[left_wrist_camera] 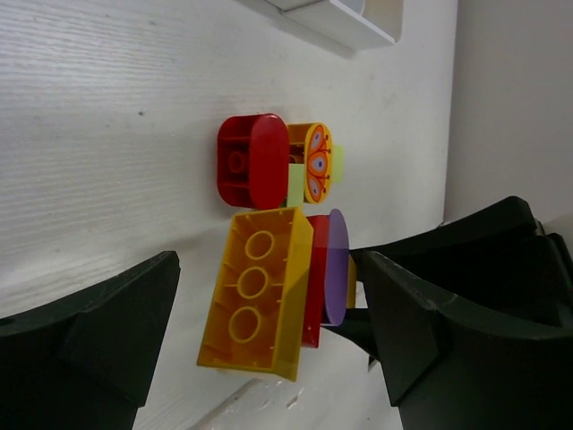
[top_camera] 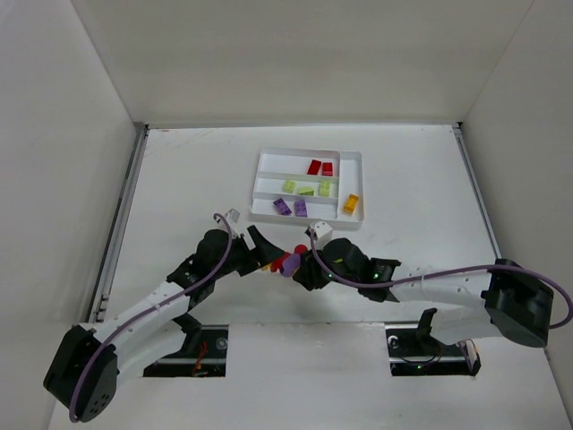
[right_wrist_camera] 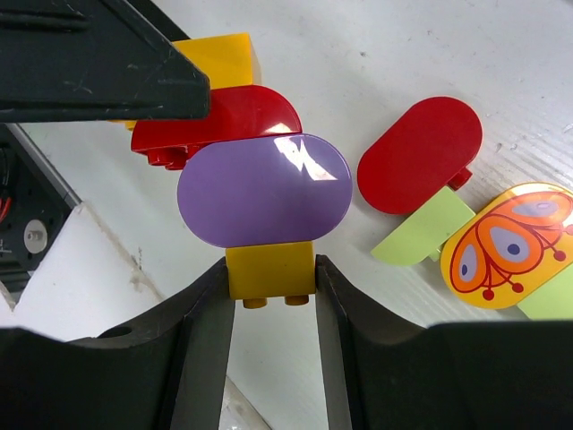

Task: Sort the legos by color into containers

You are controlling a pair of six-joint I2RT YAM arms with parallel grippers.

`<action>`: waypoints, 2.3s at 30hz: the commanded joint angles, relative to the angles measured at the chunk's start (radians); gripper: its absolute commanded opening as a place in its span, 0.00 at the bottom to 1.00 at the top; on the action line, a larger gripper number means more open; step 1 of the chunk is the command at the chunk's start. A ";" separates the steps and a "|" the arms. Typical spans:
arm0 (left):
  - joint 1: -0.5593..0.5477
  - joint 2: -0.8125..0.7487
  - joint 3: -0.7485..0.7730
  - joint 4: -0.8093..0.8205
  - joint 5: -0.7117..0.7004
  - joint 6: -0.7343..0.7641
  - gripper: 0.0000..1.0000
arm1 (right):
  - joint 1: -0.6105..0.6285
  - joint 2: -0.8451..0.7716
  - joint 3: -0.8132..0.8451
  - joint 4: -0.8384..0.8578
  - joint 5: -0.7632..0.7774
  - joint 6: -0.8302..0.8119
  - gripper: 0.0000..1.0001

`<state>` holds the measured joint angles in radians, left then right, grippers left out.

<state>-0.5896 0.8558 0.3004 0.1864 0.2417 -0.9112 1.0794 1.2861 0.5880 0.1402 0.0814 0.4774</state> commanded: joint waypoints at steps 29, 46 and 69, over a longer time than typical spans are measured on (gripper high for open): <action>-0.086 0.152 -0.035 0.260 0.027 -0.228 0.30 | -0.002 0.084 0.101 0.131 -0.069 -0.028 0.38; -0.005 -0.021 0.016 0.071 -0.061 -0.149 0.18 | -0.132 -0.086 0.055 0.050 0.017 0.012 0.38; -0.009 0.040 0.045 0.154 -0.022 -0.110 0.20 | -0.563 0.211 0.286 -0.017 0.330 -0.002 0.76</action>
<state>-0.6003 0.8894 0.2962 0.2871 0.2012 -1.0294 0.5167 1.5356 0.8391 0.1112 0.3489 0.4877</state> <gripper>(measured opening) 0.337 0.737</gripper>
